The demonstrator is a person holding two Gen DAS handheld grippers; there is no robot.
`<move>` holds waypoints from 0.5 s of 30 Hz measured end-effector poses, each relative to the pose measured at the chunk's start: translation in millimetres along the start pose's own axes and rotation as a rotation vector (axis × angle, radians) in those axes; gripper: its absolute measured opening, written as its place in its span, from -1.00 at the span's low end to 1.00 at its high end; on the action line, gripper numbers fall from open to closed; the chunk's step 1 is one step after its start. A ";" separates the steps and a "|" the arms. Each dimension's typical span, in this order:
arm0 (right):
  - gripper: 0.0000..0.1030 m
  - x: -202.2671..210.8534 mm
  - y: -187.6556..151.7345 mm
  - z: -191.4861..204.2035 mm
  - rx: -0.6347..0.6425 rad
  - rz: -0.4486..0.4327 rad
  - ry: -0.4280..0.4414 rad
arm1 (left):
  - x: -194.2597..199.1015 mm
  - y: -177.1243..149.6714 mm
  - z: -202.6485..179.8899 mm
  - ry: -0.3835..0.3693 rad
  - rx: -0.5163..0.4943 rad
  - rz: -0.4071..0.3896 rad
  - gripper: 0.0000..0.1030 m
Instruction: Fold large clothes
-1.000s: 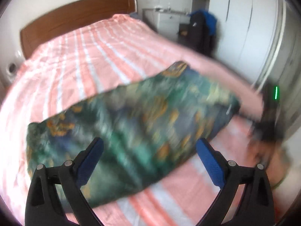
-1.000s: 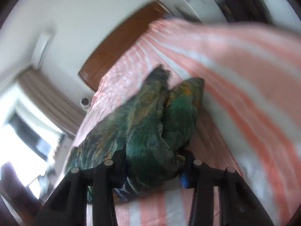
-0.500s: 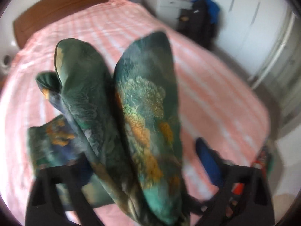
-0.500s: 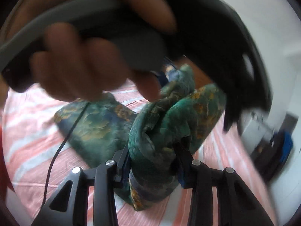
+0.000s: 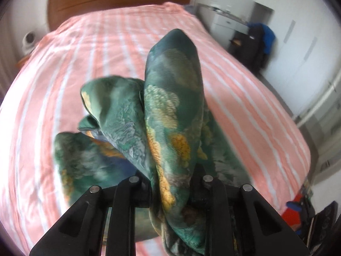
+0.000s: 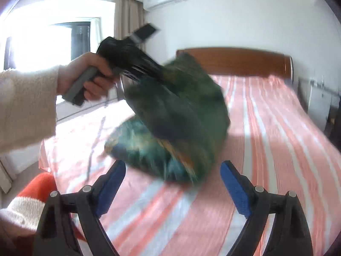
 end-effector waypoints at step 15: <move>0.74 -26.5 -95.0 -21.8 -0.129 0.230 0.027 | -79.0 -104.2 132.7 0.013 0.385 0.039 -0.41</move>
Point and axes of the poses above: each gripper's, at about its wrist camera, not at the fingertips, and x roughly against the way its jaws point, z to its left, y to its top, the point moved 6 cm from there along -x, roughly the way its jaws point, and after that the axes turned 9 degrees about y, right-handed, at the moved point
